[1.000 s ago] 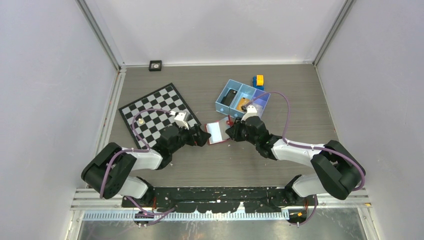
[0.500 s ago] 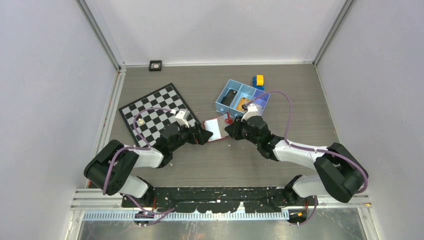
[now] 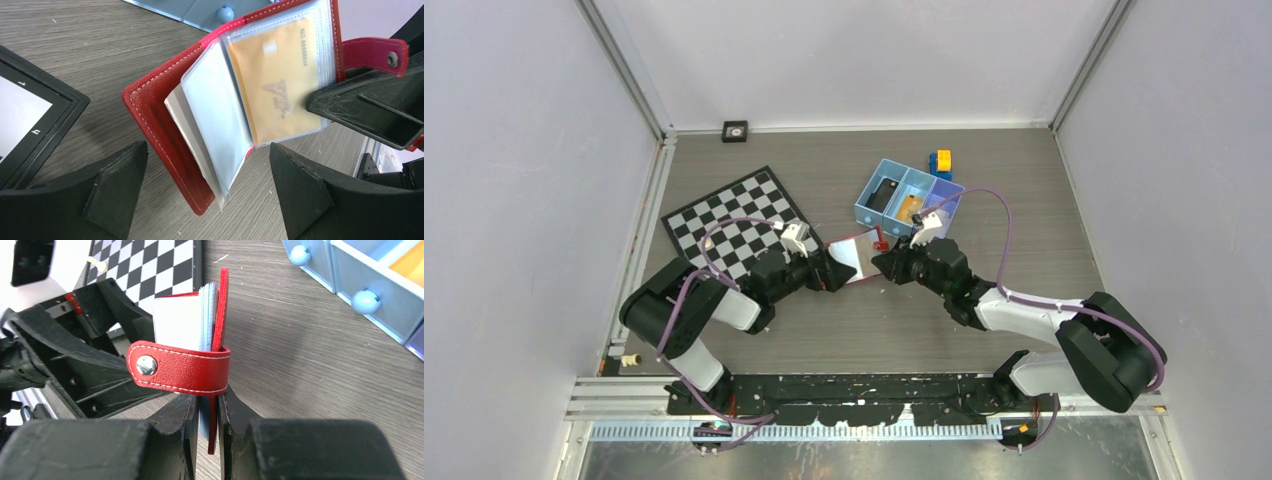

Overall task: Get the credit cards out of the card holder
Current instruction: Remove the credit card from the card holder.

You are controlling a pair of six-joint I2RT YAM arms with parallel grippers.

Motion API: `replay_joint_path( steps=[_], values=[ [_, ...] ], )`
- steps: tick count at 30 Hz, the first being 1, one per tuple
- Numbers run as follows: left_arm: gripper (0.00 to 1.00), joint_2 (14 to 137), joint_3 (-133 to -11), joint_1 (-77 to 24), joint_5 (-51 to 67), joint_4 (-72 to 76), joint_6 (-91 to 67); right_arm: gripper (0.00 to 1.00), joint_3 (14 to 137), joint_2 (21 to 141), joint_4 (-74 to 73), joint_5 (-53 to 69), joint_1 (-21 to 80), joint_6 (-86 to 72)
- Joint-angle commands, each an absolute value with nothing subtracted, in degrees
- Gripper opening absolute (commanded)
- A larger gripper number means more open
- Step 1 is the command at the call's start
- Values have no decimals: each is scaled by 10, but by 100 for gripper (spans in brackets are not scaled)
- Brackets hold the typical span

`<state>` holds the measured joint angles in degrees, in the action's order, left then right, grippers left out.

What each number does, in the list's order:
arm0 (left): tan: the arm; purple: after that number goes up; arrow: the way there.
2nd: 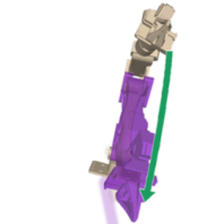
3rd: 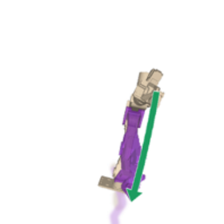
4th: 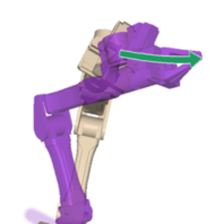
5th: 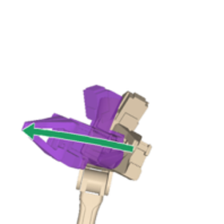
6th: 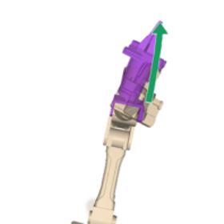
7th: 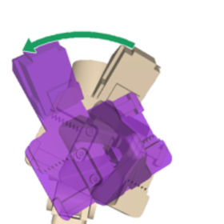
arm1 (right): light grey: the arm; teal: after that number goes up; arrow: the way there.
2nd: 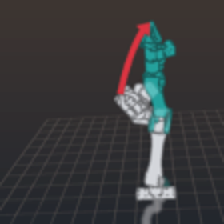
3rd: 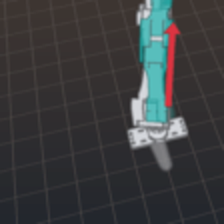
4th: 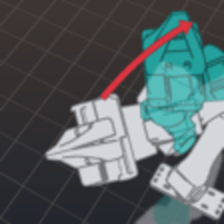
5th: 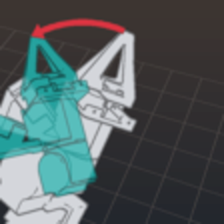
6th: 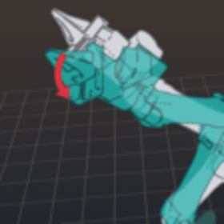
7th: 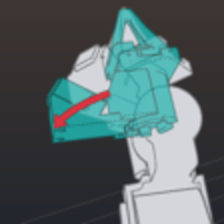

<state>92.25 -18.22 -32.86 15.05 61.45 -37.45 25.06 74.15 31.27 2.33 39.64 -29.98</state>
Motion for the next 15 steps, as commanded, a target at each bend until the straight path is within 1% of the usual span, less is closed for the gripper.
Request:
replay_joint_path(
  steps=[1, 6, 9, 10, 13, 14, 15],
  values=[
    [94, 948, -198, -327, 178, 698, -386, 0, 249, 742, 397, 50, 399, -291],
    [94, 972, -207, -329, 179, 717, -397, 1, 237, 744, 429, 57, 399, -291],
    [88, 978, -210, -329, 178, 716, -401, 1, 235, 745, 429, 54, 398, -291],
    [83, 977, -209, -330, 178, 718, -401, 0, 235, 745, 430, 55, 399, -291],
    [60, 974, -204, -330, 177, 726, -398, 1, 235, 745, 427, 58, 398, -290],
    [55, 972, -203, -330, 178, 726, -397, 0, 235, 746, 426, 61, 398, -290],
    [41, 971, -202, -330, 178, 727, -394, 1, 235, 747, 426, 64, 399, -290]
  ],
)
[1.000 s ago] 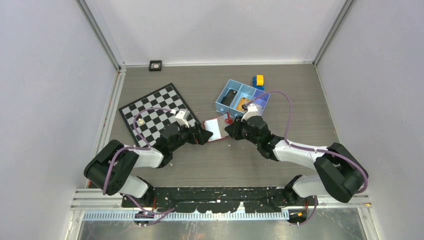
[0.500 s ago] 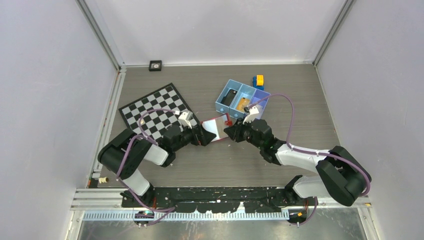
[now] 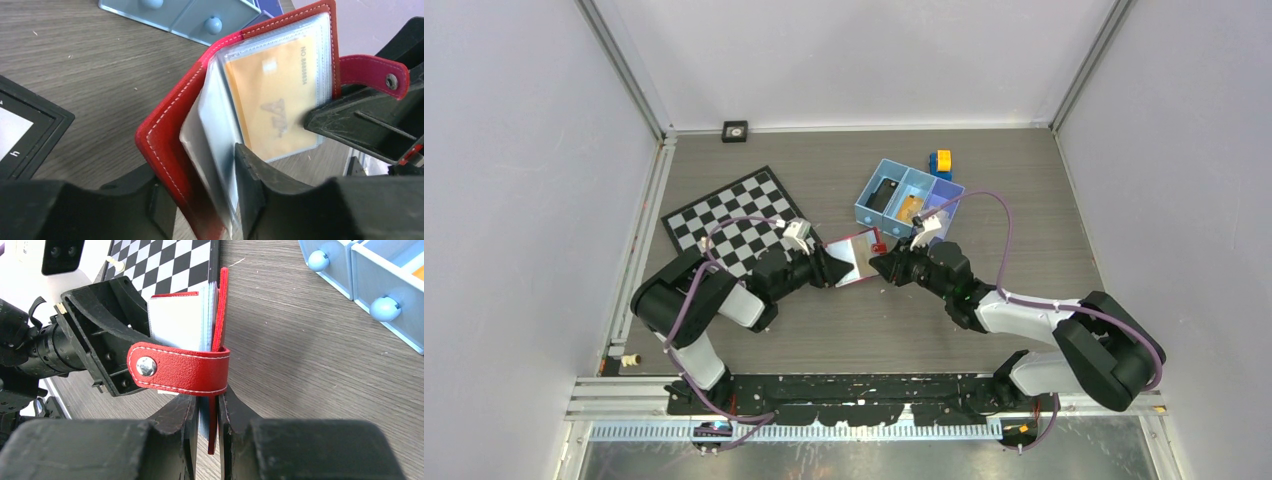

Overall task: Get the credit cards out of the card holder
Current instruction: Remove the credit card from the card holder.

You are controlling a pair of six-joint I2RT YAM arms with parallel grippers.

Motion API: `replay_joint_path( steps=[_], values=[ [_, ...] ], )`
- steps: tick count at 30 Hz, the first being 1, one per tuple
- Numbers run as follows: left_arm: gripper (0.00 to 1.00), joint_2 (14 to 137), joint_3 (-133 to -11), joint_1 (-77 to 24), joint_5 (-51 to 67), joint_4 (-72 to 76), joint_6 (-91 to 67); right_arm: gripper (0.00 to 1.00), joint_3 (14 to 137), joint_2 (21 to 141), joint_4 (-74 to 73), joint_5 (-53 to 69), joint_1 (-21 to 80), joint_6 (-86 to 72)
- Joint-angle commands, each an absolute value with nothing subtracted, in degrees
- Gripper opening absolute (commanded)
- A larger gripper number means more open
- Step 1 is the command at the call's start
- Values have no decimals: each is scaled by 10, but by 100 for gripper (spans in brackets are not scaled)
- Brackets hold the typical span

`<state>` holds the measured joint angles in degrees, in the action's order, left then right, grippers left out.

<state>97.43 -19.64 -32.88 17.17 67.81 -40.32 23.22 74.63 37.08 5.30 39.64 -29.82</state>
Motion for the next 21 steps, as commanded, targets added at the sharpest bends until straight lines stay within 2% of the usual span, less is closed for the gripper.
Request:
replay_joint_path(
  steps=[1, 3, 5, 11, 15, 17, 21],
  values=[
    [32, 970, -201, -329, 178, 727, -393, 1, 237, 750, 426, 67, 399, -291],
    [20, 966, -202, -328, 176, 721, -391, 10, 240, 755, 423, 73, 398, -292],
    [14, 961, -203, -327, 172, 708, -390, 22, 242, 758, 420, 72, 399, -295],
    [10, 950, -207, -323, 158, 672, -389, 31, 241, 750, 395, 49, 398, -300],
    [10, 953, -208, -323, 162, 672, -391, 33, 240, 744, 382, 40, 398, -301],
    [10, 955, -206, -323, 167, 682, -392, 28, 240, 744, 380, 44, 399, -300],
    [8, 965, -206, -323, 189, 703, -393, 27, 248, 757, 376, 56, 399, -300]
  ],
)
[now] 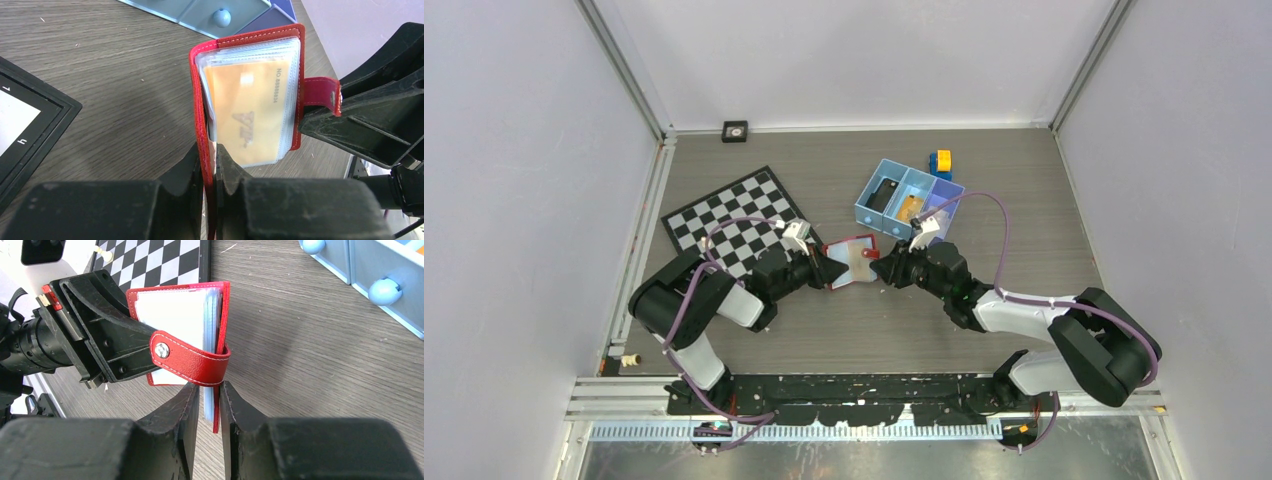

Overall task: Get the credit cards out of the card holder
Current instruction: Remove the credit card from the card holder.

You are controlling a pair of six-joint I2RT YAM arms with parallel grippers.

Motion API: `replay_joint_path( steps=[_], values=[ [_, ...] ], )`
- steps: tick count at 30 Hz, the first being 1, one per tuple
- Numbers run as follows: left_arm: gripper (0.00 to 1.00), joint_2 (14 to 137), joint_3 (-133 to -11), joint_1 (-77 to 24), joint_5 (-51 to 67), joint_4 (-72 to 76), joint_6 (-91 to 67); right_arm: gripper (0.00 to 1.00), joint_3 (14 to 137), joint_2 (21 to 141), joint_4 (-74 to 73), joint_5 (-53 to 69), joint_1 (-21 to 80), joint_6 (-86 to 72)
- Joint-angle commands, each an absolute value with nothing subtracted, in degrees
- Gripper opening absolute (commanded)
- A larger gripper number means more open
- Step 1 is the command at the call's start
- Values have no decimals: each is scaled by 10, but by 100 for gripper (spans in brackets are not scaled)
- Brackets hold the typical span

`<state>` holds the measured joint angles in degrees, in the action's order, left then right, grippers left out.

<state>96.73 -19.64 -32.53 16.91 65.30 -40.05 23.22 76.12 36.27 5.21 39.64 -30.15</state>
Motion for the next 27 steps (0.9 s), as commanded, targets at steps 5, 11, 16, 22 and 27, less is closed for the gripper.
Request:
replay_joint_path(
  steps=[5, 11, 16, 22, 27],
  values=[
    [5, 955, -197, -322, 184, 701, -390, 29, 255, 766, 370, 59, 399, -301],
    [0, 938, -191, -323, 178, 680, -383, 22, 257, 771, 369, 54, 399, -303],
    [0, 933, -185, -323, 178, 680, -382, 18, 264, 788, 368, 59, 399, -307],
    [0, 935, -186, -323, 179, 672, -383, 22, 264, 790, 360, 49, 398, -310],
    [0, 950, -191, -323, 189, 683, -392, 23, 269, 797, 353, 46, 399, -313]
  ],
)
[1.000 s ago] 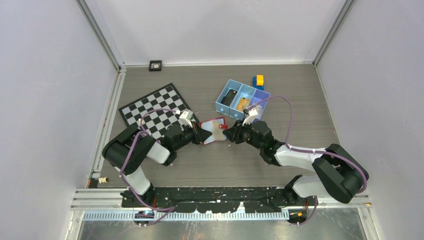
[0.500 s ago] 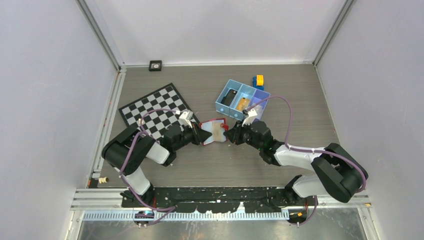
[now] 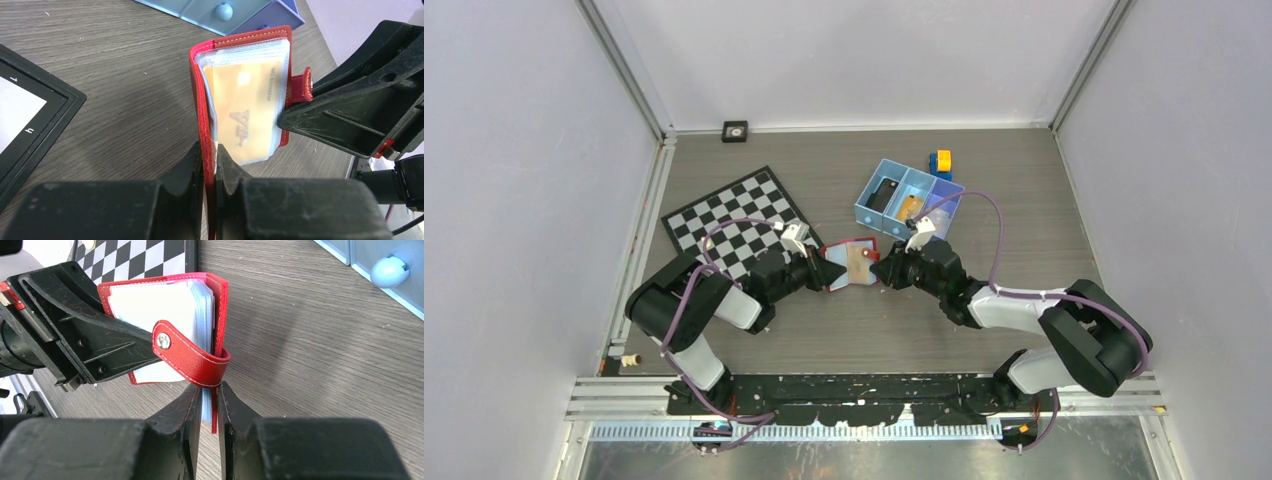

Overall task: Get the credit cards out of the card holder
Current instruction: Remove the credit card from the card holder.

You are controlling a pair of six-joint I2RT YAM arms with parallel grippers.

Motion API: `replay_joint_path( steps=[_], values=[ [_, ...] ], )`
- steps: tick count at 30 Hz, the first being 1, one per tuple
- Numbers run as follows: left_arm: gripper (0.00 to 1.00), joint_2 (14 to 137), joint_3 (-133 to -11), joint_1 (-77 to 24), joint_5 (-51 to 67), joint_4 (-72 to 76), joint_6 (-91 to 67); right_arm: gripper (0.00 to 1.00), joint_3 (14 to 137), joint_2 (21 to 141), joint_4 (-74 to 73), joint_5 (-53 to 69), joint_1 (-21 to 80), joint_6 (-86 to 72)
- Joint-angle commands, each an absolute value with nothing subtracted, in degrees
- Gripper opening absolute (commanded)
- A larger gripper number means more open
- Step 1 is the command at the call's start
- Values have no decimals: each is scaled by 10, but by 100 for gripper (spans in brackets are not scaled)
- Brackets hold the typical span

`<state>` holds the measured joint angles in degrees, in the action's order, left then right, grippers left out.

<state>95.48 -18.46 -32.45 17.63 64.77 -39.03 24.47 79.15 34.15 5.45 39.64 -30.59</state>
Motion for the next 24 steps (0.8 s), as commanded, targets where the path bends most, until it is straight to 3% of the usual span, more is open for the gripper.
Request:
replay_joint_path(
  steps=[1, 11, 24],
  values=[
    [0, 952, -191, -323, 191, 686, -392, 24, 269, 797, 352, 44, 398, -314],
    [0, 942, -187, -323, 181, 673, -389, 19, 270, 796, 346, 38, 398, -316],
    [0, 941, -188, -323, 187, 672, -386, 26, 297, 821, 318, 47, 399, -311]
  ],
)
